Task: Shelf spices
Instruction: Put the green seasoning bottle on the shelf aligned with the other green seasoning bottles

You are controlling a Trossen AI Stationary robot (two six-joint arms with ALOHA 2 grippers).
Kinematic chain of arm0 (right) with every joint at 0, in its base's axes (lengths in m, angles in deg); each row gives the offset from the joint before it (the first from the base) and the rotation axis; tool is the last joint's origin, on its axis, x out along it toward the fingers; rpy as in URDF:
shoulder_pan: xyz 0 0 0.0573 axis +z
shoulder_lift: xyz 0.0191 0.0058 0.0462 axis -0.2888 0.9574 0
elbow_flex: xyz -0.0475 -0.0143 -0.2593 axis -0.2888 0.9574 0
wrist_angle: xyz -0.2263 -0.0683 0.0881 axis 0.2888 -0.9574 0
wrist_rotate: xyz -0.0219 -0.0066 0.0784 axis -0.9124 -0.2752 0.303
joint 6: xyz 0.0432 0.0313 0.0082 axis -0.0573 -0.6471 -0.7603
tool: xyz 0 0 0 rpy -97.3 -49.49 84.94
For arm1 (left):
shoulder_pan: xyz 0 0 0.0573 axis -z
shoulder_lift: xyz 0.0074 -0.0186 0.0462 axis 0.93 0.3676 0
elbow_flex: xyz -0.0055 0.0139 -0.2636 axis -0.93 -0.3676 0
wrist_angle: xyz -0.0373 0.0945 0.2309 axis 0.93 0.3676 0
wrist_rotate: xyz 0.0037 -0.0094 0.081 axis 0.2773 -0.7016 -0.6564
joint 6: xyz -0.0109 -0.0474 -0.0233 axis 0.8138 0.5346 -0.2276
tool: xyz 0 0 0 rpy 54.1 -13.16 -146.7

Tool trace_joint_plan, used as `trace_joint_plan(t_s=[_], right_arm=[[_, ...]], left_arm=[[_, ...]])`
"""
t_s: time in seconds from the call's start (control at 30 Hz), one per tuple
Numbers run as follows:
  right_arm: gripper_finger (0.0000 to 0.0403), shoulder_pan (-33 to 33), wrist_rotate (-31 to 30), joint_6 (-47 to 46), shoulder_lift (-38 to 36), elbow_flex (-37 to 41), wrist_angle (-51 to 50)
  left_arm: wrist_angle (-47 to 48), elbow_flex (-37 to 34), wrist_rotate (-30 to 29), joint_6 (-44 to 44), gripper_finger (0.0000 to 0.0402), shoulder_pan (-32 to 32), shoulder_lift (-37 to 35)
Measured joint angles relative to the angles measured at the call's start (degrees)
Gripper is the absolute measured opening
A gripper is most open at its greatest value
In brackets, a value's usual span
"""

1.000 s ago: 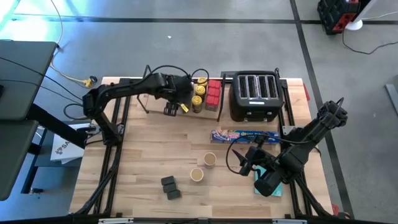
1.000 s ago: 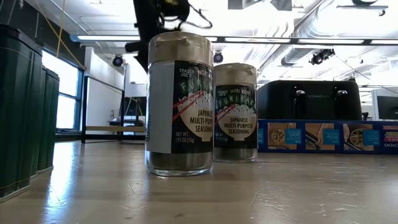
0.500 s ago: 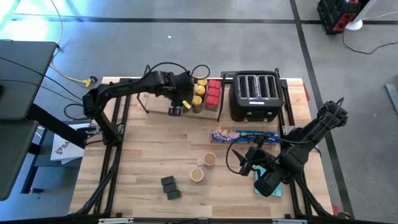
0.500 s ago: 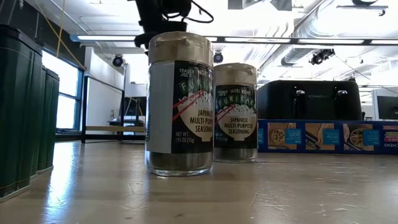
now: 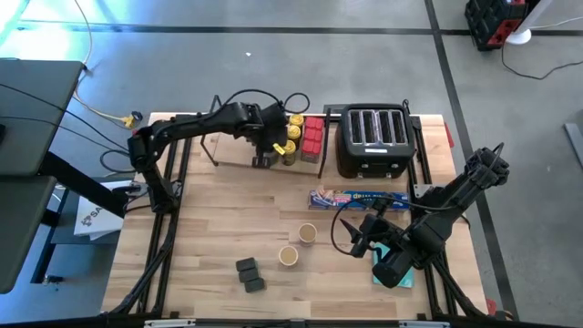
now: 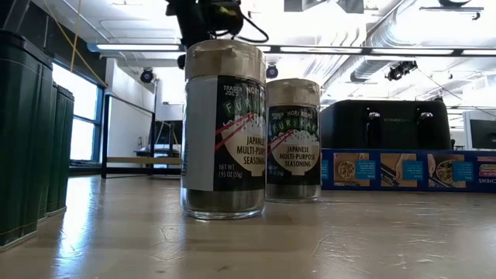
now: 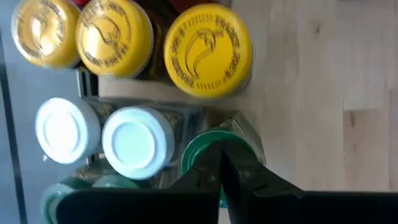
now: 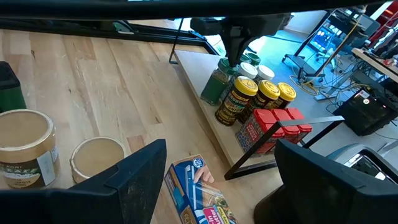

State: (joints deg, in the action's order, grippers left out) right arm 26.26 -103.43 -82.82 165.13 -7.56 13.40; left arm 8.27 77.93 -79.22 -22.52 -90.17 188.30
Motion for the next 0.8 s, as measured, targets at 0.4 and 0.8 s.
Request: trace_joint_plan(t_s=[0.4, 0.8], right_arm=[[0.0296, 0.0, 0.2, 0.0, 0.0, 0.0, 0.0], [0.0296, 0.0, 0.1, 0.0, 0.0, 0.0, 0.0]], left_arm=[[1.6, 0.0, -7.5, 5.0, 0.0001, 0.0, 0.6], [4.6, 0.0, -6.3, 13.1, 0.0001, -1.0, 0.5]])
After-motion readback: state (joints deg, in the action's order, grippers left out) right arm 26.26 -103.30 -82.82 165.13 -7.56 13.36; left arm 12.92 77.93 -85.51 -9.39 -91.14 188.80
